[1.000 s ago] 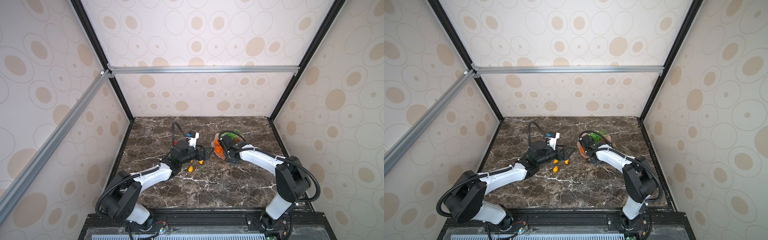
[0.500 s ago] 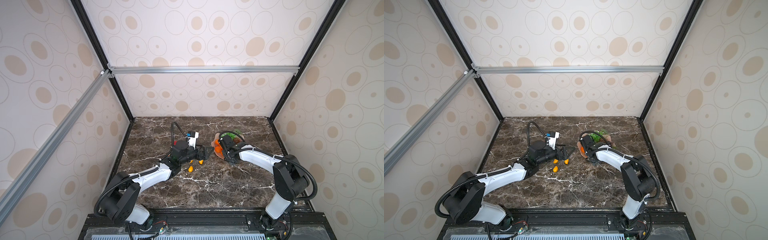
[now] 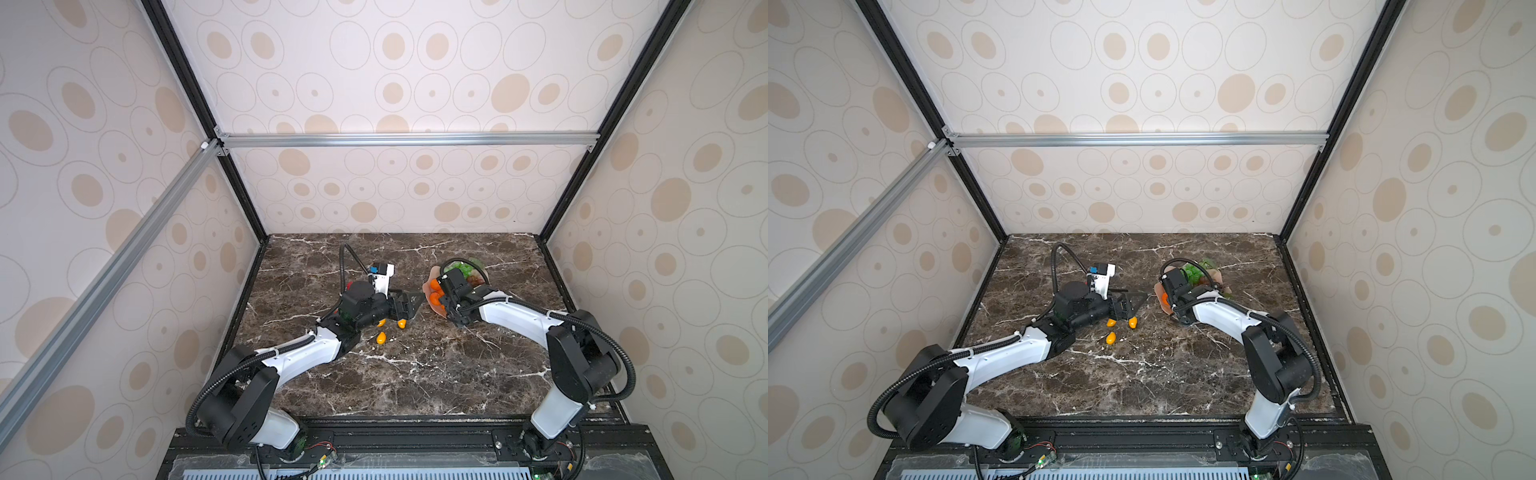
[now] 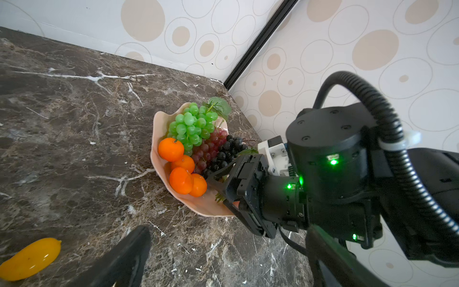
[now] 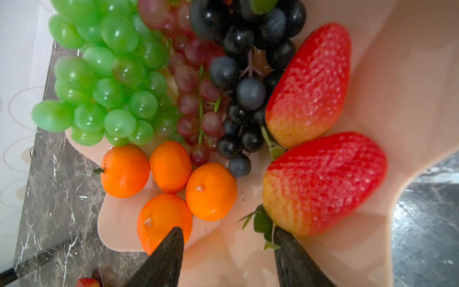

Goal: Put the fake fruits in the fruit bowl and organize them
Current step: 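Move the right gripper back from the bowl while the left gripper nears the strawberries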

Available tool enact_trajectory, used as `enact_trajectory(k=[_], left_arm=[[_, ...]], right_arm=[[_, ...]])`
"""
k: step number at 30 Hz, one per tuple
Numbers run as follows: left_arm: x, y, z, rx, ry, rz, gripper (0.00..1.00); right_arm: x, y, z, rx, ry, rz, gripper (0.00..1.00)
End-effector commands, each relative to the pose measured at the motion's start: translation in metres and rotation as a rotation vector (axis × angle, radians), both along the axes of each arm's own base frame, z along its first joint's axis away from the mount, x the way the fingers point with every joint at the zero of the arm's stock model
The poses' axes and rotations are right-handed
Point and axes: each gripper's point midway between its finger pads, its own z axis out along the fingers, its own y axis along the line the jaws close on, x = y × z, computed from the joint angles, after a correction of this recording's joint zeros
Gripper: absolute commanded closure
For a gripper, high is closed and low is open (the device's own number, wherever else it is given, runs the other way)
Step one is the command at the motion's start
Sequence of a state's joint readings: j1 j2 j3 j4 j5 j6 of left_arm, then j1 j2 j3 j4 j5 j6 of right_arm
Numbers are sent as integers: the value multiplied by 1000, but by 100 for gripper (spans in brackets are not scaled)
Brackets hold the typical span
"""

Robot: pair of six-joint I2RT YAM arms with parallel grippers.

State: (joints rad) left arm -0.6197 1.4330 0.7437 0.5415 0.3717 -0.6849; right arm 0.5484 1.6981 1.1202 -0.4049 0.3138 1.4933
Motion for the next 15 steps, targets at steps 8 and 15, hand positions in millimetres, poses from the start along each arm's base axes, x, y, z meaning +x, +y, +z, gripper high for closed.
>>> enact_trajectory(k=[8, 15], left_arm=[[7, 21, 16, -40, -20, 50, 2], [10, 30, 13, -35, -11, 73, 2]], right_arm=[[4, 1, 22, -14, -84, 70, 35], [1, 2, 38, -109, -126, 124, 34]])
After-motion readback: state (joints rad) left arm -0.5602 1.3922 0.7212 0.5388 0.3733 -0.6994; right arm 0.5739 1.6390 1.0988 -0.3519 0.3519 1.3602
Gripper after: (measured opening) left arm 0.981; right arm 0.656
